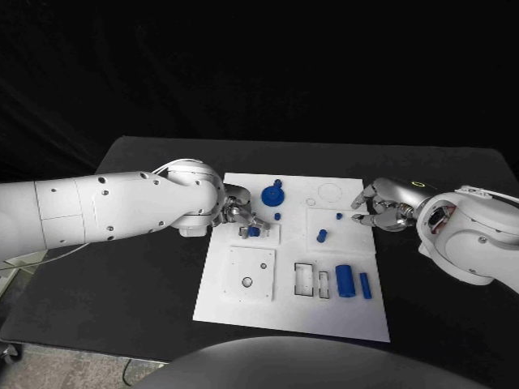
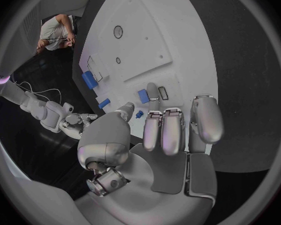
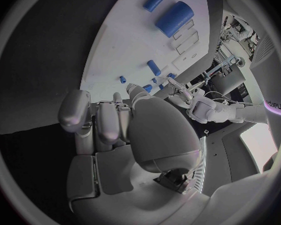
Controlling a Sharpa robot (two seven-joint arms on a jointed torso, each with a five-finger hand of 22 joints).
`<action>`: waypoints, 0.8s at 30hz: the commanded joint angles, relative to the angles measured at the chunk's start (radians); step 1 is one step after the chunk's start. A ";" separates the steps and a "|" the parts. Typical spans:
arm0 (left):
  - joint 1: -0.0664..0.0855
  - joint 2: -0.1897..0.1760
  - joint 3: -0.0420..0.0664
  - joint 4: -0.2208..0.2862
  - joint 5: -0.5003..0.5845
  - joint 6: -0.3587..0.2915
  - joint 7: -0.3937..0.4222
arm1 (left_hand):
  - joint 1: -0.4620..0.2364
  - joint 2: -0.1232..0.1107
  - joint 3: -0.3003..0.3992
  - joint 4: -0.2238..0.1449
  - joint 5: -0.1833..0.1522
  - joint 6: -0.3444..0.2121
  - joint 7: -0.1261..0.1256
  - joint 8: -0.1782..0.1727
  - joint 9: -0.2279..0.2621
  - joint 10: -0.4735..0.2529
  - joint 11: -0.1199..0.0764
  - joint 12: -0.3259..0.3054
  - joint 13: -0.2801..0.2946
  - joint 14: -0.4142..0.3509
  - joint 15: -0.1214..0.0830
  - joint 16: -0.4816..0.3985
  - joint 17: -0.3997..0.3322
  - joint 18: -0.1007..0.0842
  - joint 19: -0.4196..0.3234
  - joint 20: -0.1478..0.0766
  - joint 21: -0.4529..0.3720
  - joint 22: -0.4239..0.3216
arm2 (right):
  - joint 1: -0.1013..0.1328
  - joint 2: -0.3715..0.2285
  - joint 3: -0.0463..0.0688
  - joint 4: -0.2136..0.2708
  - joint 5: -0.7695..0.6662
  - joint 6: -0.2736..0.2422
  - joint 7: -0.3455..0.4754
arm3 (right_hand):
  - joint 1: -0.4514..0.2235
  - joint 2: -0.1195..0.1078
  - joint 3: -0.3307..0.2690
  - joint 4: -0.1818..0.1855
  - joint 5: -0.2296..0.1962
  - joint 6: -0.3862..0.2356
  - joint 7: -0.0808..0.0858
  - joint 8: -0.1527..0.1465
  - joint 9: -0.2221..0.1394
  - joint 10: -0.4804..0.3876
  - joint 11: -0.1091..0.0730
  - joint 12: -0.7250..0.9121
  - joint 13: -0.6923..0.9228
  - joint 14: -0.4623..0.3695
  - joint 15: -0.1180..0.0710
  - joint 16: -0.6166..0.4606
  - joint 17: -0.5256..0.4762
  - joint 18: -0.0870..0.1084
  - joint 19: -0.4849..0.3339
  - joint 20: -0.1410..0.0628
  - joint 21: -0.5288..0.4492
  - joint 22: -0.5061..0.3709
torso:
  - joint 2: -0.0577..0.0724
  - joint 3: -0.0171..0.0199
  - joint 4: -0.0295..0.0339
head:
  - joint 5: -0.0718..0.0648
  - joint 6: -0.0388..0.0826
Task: Assemble the parts on the task board
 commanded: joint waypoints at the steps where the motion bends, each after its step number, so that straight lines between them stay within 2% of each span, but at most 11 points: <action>1: -0.002 0.003 -0.001 0.005 0.010 -0.004 0.001 | 0.007 0.007 -0.008 -0.003 -0.002 0.010 -0.001 0.008 0.004 0.073 -0.001 0.006 0.229 0.091 -0.001 0.003 0.224 0.013 0.006 -0.001 0.000 0.096 | -0.002 0.001 0.000 -0.001 0.000 0.006 -0.006 | 0.008 -0.003 0.005 -0.001 0.004 0.008 0.001 -0.002 -0.001 -0.001 -0.006 -0.006 -0.235 0.021 0.000 -0.006 -0.001 0.005 -0.005 0.000 -0.003 0.094 | 0.000 -0.0003 -0.0005 | 0.002 0.000; 11: -0.002 0.003 -0.001 0.010 0.028 -0.030 0.004 | 0.049 0.016 -0.014 -0.017 0.002 0.018 -0.006 0.022 0.018 0.075 -0.004 0.010 0.231 0.091 -0.003 0.001 0.223 0.012 0.009 -0.003 0.004 0.100 | -0.004 0.002 0.000 -0.004 0.000 0.007 -0.004 | 0.007 -0.003 0.006 -0.001 0.004 0.009 0.001 -0.002 -0.002 -0.001 -0.006 -0.006 -0.235 0.021 0.000 -0.007 -0.002 0.006 -0.005 0.000 -0.004 0.093 | 0.000 0.0001 -0.0007 | 0.002 0.000; 24: -0.001 0.014 -0.001 -0.002 0.031 -0.032 0.004 | 0.077 0.023 -0.018 -0.028 0.011 0.017 -0.008 0.037 0.035 0.076 -0.007 0.011 0.231 0.091 -0.005 -0.002 0.222 0.012 0.010 -0.004 0.002 0.102 | -0.005 0.003 0.000 -0.008 0.002 0.008 -0.003 | 0.007 -0.003 0.006 -0.001 0.004 0.009 0.001 -0.002 -0.002 -0.001 -0.006 -0.006 -0.235 0.021 0.000 -0.007 -0.002 0.006 -0.005 0.000 -0.004 0.093 | 0.000 0.0001 -0.0004 | 0.000 0.000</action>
